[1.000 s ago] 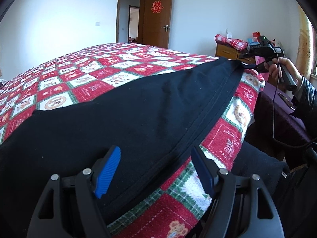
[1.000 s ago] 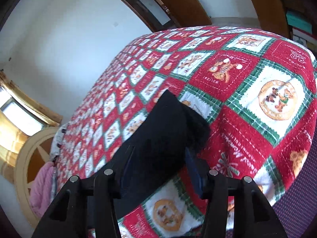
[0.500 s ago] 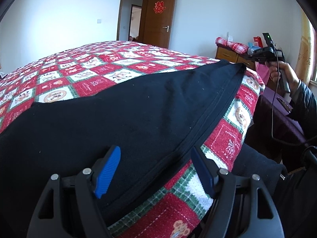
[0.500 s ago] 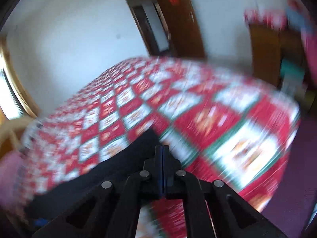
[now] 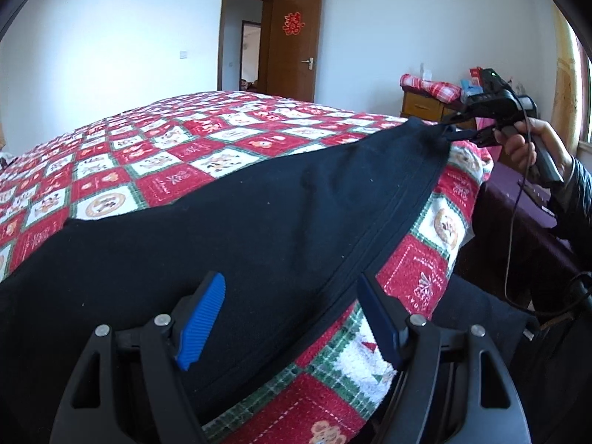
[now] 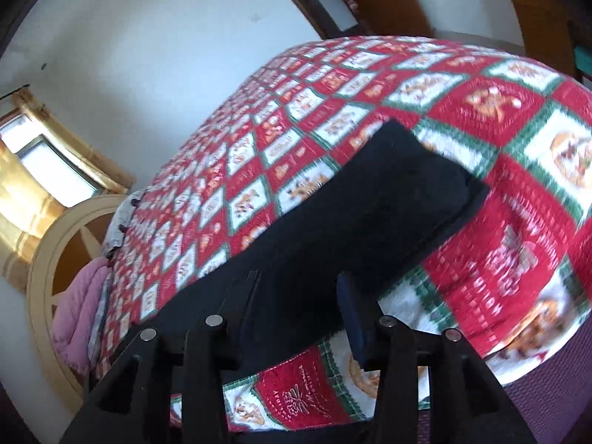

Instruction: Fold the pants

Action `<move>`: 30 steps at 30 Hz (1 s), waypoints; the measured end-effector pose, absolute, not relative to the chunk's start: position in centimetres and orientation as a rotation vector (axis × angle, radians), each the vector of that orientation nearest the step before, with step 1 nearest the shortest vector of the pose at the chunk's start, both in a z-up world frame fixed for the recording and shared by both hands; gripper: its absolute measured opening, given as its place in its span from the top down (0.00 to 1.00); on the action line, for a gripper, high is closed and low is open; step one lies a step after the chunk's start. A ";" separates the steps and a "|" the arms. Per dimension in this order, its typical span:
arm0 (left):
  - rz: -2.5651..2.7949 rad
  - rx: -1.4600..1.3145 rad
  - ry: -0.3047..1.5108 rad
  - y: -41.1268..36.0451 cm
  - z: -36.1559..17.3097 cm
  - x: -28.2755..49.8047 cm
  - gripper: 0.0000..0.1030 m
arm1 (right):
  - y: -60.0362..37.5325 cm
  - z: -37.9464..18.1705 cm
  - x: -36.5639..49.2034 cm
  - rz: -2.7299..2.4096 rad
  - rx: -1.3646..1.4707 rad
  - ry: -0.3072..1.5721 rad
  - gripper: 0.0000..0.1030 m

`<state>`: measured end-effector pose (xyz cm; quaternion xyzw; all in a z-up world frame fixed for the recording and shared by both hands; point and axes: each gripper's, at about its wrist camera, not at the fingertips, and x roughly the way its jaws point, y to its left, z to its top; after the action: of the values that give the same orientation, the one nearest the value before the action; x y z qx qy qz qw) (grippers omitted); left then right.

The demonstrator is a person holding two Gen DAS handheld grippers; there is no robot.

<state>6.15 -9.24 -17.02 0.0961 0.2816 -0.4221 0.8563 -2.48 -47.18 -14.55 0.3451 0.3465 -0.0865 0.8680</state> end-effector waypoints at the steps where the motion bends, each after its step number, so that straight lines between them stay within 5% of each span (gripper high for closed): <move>1: -0.894 0.208 0.595 -9.2 -17.2 6.1 0.26 | -47.5 -15.0 -2.5 -0.209 0.740 0.727 0.58; 12: -0.907 0.197 0.619 -9.5 -18.3 6.6 0.26 | -48.4 -16.8 -0.5 -0.252 0.805 0.703 0.60; 14: -0.912 0.207 0.616 -9.4 -18.4 6.5 0.26 | -47.9 -16.8 0.0 -0.231 0.797 0.695 0.95; 30: -0.972 0.268 0.587 -10.1 -17.7 4.9 0.26 | -48.3 -15.9 -3.0 -0.247 0.748 0.646 0.96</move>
<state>4.91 -10.05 -17.69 0.1263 0.2772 -0.4588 0.8347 -2.98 -48.25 -15.93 0.3581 0.3094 -0.1182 0.8730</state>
